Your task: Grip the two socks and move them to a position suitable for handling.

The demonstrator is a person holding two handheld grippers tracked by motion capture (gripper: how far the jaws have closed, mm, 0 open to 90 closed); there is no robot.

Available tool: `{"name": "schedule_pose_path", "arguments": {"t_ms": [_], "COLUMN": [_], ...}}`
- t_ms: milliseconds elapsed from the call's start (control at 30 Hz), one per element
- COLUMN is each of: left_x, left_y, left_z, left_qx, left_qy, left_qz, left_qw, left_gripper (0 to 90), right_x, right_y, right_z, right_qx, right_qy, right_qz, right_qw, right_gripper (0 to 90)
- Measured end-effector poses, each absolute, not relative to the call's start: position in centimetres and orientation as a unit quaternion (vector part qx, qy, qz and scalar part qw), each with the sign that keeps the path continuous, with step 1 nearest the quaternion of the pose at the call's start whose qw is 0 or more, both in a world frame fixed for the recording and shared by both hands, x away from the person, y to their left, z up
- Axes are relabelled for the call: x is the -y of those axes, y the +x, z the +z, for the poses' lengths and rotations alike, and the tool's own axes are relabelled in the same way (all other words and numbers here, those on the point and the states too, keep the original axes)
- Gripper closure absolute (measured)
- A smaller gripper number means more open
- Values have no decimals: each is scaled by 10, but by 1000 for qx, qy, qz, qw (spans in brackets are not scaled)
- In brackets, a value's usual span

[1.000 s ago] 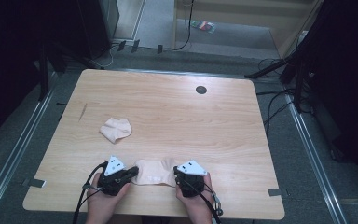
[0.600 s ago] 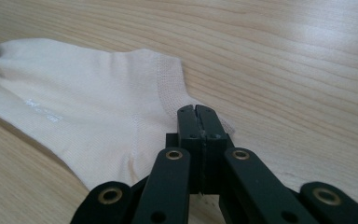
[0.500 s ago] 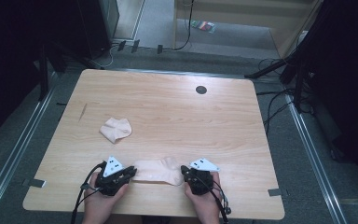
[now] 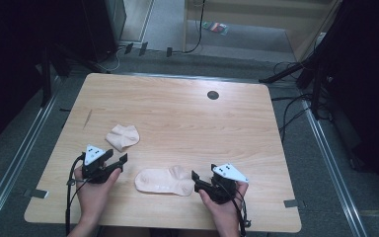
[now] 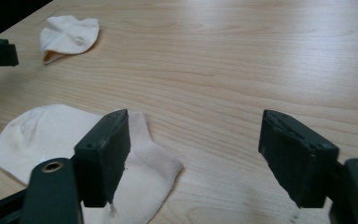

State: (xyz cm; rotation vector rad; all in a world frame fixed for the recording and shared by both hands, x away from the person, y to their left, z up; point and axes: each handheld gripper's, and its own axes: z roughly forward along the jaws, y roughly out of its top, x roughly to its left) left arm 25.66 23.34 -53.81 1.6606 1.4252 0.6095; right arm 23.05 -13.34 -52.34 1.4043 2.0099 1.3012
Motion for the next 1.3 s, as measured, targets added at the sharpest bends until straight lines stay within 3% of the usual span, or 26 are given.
{"name": "schedule_pose_path", "arguments": {"t_ms": [367, 567, 633, 700, 767, 1033, 1300], "left_x": [-234, -227, -228, -233, -234, -239, -208], "left_y": [313, 322, 322, 322, 322, 292, 234], "left_z": [-542, -546, -546, -546, -547, -527, -497], "left_qx": [-637, -631, -629, -623, -621, -573, -477], "left_qy": [642, 665, 667, 669, 670, 671, 693], "left_qz": [239, 264, 264, 258, 257, 250, 248], "left_qw": [353, 299, 298, 313, 317, 399, 481], "left_gripper": [359, 480, 619, 785, 832, 855, 855], "right_x": [133, 134, 134, 133, 132, 129, 113], "right_y": [233, 234, 234, 235, 235, 233, 226], "right_z": [-524, -526, -526, -527, -527, -519, -504], "right_qx": [-711, -710, -710, -711, -711, -711, -712], "right_qy": [505, 508, 509, 512, 512, 503, 481], "right_qz": [453, 451, 450, 446, 447, 454, 481], "right_qw": [184, 185, 185, 181, 180, 188, 174], "right_gripper": [240, 249, 251, 252, 253, 272, 309]}}
